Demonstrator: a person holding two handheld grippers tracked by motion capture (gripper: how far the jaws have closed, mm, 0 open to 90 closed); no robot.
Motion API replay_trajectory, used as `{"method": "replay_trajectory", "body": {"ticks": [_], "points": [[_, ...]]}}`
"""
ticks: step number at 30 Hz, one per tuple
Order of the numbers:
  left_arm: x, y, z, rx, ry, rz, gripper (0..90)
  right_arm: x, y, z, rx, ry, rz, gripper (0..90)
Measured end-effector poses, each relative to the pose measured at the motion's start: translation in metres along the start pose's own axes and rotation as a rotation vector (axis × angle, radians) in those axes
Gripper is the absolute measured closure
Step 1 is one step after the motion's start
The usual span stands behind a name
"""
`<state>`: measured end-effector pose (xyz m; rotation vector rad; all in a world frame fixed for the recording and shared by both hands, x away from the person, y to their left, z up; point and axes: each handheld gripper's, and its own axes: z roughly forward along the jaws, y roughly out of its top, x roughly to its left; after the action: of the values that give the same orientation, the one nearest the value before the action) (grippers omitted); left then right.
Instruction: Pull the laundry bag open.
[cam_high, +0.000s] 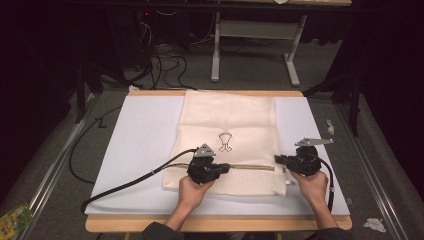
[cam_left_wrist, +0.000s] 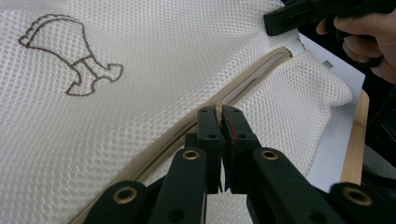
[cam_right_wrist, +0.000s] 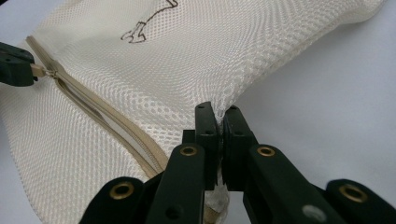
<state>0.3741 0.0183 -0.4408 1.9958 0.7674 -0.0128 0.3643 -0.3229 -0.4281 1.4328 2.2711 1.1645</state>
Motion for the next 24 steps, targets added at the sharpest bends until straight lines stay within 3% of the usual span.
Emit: {"method": "replay_trajectory", "body": {"ticks": [24], "points": [[0.0057,-0.0017,-0.0053,0.0,-0.006,-0.011,87.2,0.0001,0.0001,0.0011,0.005,0.0,-0.006,88.2]]}}
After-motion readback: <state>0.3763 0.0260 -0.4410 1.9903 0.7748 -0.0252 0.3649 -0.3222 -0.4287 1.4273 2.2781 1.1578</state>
